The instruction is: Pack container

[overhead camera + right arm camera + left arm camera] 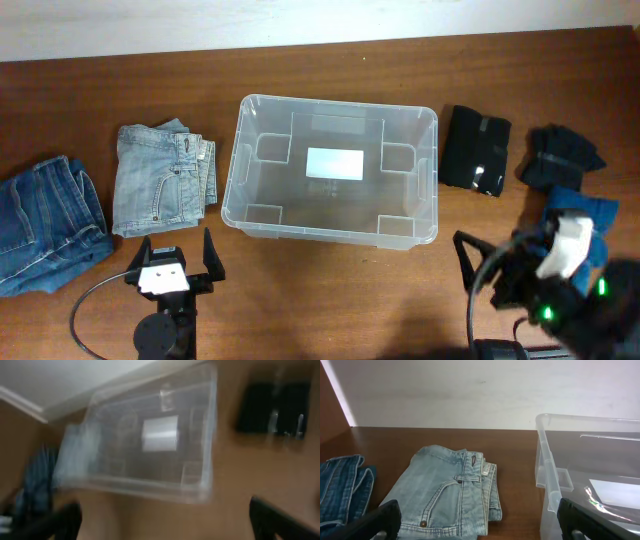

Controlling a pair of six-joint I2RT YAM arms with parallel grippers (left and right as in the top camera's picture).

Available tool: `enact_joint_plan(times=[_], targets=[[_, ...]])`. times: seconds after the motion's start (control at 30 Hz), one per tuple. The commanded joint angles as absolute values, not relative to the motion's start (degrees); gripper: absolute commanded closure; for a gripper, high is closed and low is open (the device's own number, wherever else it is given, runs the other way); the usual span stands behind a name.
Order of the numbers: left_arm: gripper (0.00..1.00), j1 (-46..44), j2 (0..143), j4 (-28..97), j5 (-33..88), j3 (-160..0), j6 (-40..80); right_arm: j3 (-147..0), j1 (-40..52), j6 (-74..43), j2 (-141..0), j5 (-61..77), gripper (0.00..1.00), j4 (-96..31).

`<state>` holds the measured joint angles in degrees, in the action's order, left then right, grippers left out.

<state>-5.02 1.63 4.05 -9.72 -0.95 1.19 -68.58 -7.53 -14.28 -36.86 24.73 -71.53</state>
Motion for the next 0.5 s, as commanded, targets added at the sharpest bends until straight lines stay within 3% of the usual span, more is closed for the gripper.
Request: enact_joint_plan(times=[0.0,0.2,0.23,0.27,0.37,0.47], targets=[[0.0,-4.73,1.65,3.88,-10.33,-0.56,1.74,-74.5,-7.79,-6.72,-48.42,25.45,0.02,-81.25],[0.01,-4.73,1.65,3.88,-10.35,-0.56,1.74,-75.55,-7.79,0.43,-62.76,29.3,0.02,-88.16],[0.01,-4.73,1.65,3.88,-10.33,-0.56,1.74,-75.55,-7.79,1.23,-65.78,29.12,0.17,-89.76],[0.01,-4.73,1.65,3.88,-10.35,-0.56,1.74,-75.55,-7.77,1.72,-68.79,27.66,0.46,-91.68],[0.01,-4.73,1.65,3.88,-10.33,-0.56,1.74,-75.53,-6.59,1.69,-71.92,23.4,0.96,-93.62],[0.01,-4.73,1.65,3.88,-10.35,-0.56,1.74,-75.53,-3.42,0.99,-71.68,21.56,0.96,-93.91]])
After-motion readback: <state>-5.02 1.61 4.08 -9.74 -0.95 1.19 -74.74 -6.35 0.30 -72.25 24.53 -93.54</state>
